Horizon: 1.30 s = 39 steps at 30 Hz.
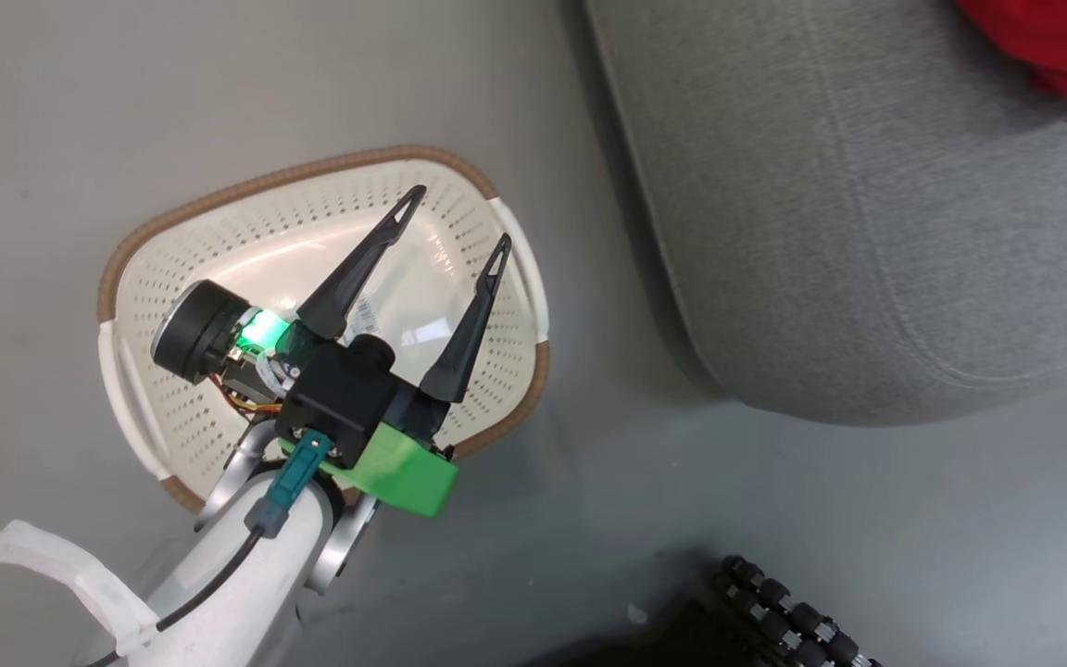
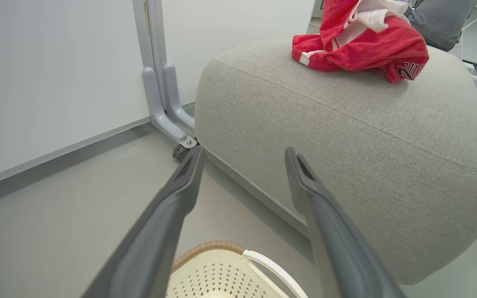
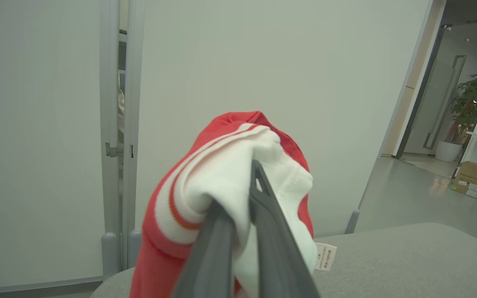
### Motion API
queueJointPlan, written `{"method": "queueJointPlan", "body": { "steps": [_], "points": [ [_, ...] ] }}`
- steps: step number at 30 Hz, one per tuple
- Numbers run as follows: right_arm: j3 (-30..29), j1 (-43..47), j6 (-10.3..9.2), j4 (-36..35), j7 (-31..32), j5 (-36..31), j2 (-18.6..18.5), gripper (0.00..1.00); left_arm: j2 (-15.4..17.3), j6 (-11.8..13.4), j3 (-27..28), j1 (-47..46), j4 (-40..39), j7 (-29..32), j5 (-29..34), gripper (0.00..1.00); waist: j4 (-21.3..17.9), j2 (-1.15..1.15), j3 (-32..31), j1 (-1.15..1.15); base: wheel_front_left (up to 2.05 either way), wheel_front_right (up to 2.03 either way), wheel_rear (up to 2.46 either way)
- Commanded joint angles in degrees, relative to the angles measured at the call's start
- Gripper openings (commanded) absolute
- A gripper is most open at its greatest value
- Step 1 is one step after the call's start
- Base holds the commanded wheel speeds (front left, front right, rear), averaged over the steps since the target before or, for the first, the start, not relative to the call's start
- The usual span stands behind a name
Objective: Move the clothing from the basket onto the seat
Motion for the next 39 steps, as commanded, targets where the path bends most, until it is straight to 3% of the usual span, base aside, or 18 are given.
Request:
{"method": "queueJointPlan", "body": {
  "steps": [1, 10, 11, 12, 13, 19, 24, 29, 34, 39],
  "points": [
    [0.28, 1.91, -0.03, 1.89, -0.19, -0.42, 0.87, 0.00, -0.08, 0.23, -0.13, -1.00, 0.20, -0.33, 0.51, 1.00, 4.07, 0.00, 4.11, -0.01, 0.00, 0.00, 0.00],
    [-0.55, 11.24, -0.03, 10.40, -0.18, -3.00, 5.85, 0.00, 0.13, 0.73, -0.28, 0.05, 1.04, -1.22, -0.32, 1.00, 3.36, 0.00, 2.79, -0.01, 0.00, 0.00, 0.00],
    [-1.25, 12.23, -0.03, 10.46, -0.19, -3.05, 6.24, 0.22, 0.09, 0.56, -0.35, 0.35, 1.17, -1.18, -0.59, 1.00, 3.18, 0.00, 2.29, -0.01, 0.00, 0.00, 0.00],
    [-1.69, 13.12, -0.03, 10.16, -0.18, -3.27, 6.56, 0.33, -0.06, 0.62, -0.31, 0.56, 1.23, -1.31, -0.77, 1.00, 3.04, 0.00, 1.84, -0.01, 0.00, 0.00, 0.00],
    [-2.63, 14.13, -0.03, 9.16, -0.18, -3.87, 6.87, 1.00, -0.23, 0.73, -0.16, 0.81, 1.38, -1.52, -1.10, 1.00, 2.89, 0.00, 1.17, -0.01, 0.00, 0.00, 0.00],
    [-5.51, 21.33, -0.03, 2.50, -0.18, -5.92, 8.61, 1.00, -0.88, 0.84, -0.34, 1.64, 2.84, -2.97, -1.80, 1.00, 2.42, 0.00, -3.78, -0.01, 0.00, 0.00, 0.00],
    [-3.85, 29.92, -0.04, -4.34, -0.19, -8.50, 11.93, 1.00, -2.69, 0.54, -0.05, 2.95, 4.46, -5.01, -2.86, 1.00, 3.69, 0.00, -9.47, -0.01, 0.00, 0.00, 0.00],
    [-1.07, 37.35, -0.02, -8.37, -0.19, -9.34, 13.95, 1.00, -6.74, 0.57, 2.27, 5.37, 4.85, -5.54, -4.28, 1.00, 7.88, 0.00, -15.88, -0.01, 0.00, 0.00, 0.00],
    [4.34, 42.95, -0.04, -11.85, -0.19, -10.50, 15.08, 1.00, -10.79, -0.96, 8.78, 11.34, 3.26, -5.45, -6.05, 1.00, 13.54, 0.00, -21.78, -0.01, 0.00, 0.00, 0.00],
    [7.84, 46.94, -0.05, -14.94, -0.19, -10.68, 17.26, 1.00, -12.68, -0.33, 15.30, 16.94, 4.63, -5.47, -4.13, 1.00, 18.54, 0.00, -26.84, -0.01, 0.00, 0.00, 0.00]
  ]
}}
